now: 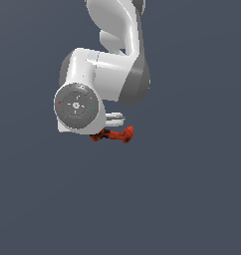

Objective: Pick up the object and move it to a goal position.

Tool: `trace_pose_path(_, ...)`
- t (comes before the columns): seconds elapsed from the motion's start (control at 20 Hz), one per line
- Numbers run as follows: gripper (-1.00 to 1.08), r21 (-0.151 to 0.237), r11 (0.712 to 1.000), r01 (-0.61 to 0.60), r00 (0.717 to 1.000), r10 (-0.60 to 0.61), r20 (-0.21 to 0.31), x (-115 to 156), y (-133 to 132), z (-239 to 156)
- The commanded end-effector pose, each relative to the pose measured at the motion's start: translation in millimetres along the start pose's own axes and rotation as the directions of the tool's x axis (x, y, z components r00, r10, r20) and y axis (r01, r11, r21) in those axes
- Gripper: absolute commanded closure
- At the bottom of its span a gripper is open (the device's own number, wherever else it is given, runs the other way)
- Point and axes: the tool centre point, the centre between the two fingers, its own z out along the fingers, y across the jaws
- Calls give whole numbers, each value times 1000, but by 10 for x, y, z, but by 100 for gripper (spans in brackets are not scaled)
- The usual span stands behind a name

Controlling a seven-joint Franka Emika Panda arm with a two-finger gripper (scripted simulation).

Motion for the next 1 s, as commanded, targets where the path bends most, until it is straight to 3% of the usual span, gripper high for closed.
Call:
trace_pose_path(0.0, 108, 0, 1000, -1, 1000, 1, -3, -90, -22, -117)
trace_pose_path(0.55, 108, 0, 1000, -1, 1000, 1, 0, -147, -42, -164)
trace_pose_path(0.95, 108, 0, 1000, -1, 1000, 1, 0, -425, -53, -255)
